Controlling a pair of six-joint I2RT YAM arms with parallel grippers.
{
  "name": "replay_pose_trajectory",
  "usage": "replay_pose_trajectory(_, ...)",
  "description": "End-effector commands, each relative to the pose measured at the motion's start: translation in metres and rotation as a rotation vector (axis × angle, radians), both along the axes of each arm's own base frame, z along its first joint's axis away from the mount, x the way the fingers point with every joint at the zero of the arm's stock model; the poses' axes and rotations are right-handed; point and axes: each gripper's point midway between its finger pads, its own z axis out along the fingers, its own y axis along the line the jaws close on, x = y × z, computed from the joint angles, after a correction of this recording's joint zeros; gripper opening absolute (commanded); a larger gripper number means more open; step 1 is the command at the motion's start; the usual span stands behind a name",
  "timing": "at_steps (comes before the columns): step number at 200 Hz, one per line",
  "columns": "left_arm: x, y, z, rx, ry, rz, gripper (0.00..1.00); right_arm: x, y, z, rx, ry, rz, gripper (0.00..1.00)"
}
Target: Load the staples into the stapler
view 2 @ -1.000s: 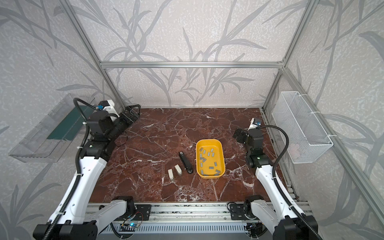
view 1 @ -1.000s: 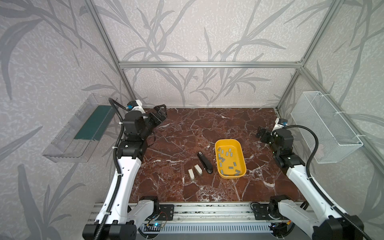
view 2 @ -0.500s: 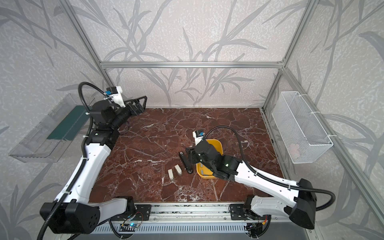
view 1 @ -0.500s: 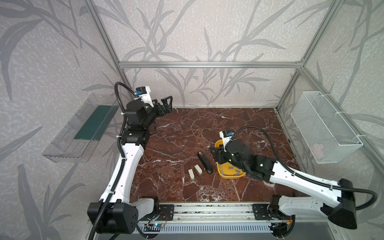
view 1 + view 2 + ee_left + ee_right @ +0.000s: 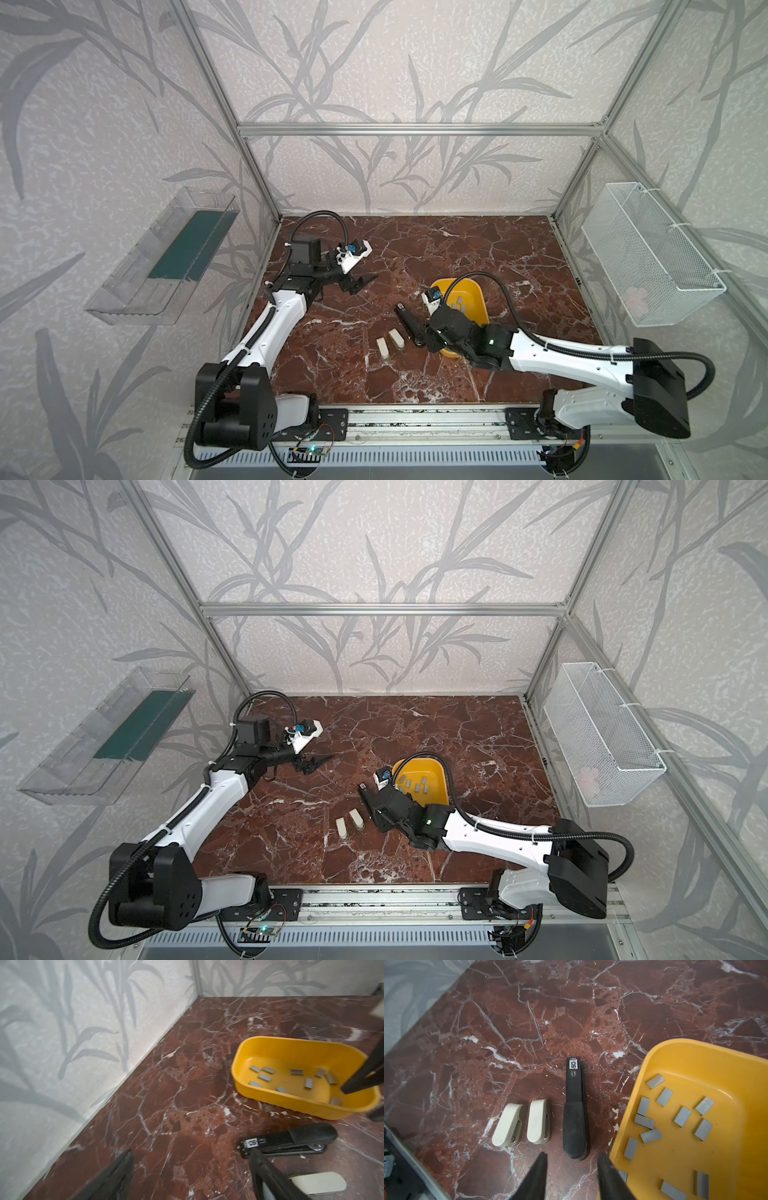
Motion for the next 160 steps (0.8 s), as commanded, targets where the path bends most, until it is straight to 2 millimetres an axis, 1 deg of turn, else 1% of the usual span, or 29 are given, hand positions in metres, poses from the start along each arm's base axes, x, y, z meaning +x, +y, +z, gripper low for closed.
replay_pose_trajectory(1,-0.032,-0.014,-0.006,0.019,-0.084,-0.221,0.89,0.0,0.016,-0.013,-0.016,0.052,0.03,0.34)
replay_pose_trajectory(10,-0.037,-0.016,-0.005,0.011,-0.089,-0.245,0.89,-0.001,0.02,-0.018,-0.028,0.069,0.035,0.34)
replay_pose_trajectory(28,-0.046,-0.019,-0.007,0.01,-0.1,-0.3,0.92,0.001,0.021,-0.032,-0.053,0.099,0.014,0.33)
replay_pose_trajectory(48,-0.052,-0.023,-0.006,0.005,-0.079,-0.336,0.93,0.002,0.022,-0.039,-0.067,0.113,0.006,0.31)
replay_pose_trajectory(67,-0.054,-0.024,-0.008,0.022,-0.08,-0.343,0.93,0.005,0.019,-0.044,-0.08,0.124,-0.014,0.31)
replay_pose_trajectory(85,-0.054,-0.026,-0.019,0.08,-0.084,-0.335,0.94,0.01,0.012,-0.051,-0.079,0.161,-0.047,0.29)
replay_pose_trajectory(98,-0.051,-0.027,-0.032,0.142,-0.082,-0.32,0.94,0.013,0.006,-0.053,-0.085,0.169,-0.068,0.27)
replay_pose_trajectory(114,-0.049,-0.028,-0.043,0.189,-0.076,-0.317,0.94,0.016,0.004,-0.049,-0.094,0.151,-0.072,0.27)
replay_pose_trajectory(123,-0.049,-0.029,-0.045,0.197,-0.073,-0.321,0.94,0.017,0.002,-0.048,-0.101,0.146,-0.081,0.27)
replay_pose_trajectory(141,-0.052,-0.034,-0.047,0.204,-0.064,-0.345,0.93,0.019,-0.003,-0.053,-0.105,0.161,-0.097,0.27)
replay_pose_trajectory(154,-0.055,-0.037,-0.046,0.202,-0.061,-0.36,0.92,0.018,-0.005,-0.056,-0.117,0.171,-0.1,0.27)
replay_pose_trajectory(160,-0.056,-0.038,-0.044,0.193,-0.06,-0.367,0.92,0.018,-0.006,-0.058,-0.107,0.185,-0.127,0.27)
